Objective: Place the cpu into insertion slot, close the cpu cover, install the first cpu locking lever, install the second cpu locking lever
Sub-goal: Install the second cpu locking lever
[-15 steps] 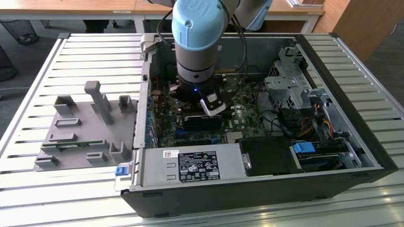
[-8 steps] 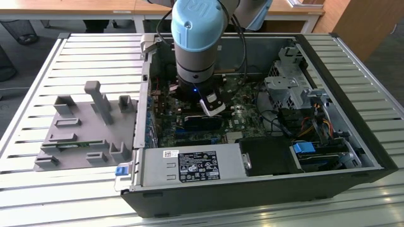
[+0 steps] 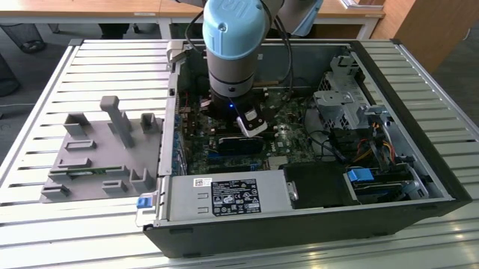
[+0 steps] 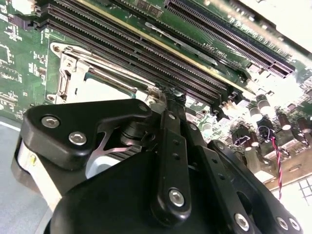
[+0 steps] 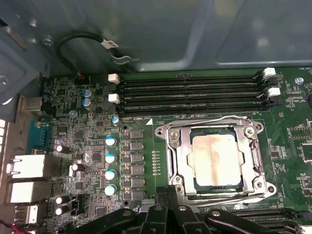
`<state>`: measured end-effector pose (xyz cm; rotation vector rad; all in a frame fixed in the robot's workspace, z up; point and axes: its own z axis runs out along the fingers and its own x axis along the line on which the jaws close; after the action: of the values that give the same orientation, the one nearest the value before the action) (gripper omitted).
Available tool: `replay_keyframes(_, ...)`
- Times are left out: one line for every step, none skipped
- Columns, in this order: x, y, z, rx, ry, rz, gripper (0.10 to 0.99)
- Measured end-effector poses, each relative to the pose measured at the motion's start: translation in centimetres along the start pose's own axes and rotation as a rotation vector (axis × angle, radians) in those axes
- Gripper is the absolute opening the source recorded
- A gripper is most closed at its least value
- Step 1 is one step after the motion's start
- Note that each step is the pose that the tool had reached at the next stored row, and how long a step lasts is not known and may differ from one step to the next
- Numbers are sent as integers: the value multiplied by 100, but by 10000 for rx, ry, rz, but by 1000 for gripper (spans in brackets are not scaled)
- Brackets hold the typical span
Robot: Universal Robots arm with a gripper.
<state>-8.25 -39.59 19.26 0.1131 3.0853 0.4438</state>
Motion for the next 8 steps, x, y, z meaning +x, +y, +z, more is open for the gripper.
replay_keyframes(0,3,-10,3,1,1,106)
replay_keyframes(0,6,-22,3,1,1,106)
replay_keyframes(0,11,-37,2,1,1,106)
replay_keyframes(0,15,-53,3,1,1,106)
replay_keyframes(0,21,-70,3,1,1,106)
replay_keyframes(0,26,-89,3,1,1,106)
replay_keyframes(-1,31,-108,2,1,1,106)
replay_keyframes(-1,36,-123,1,1,1,106)
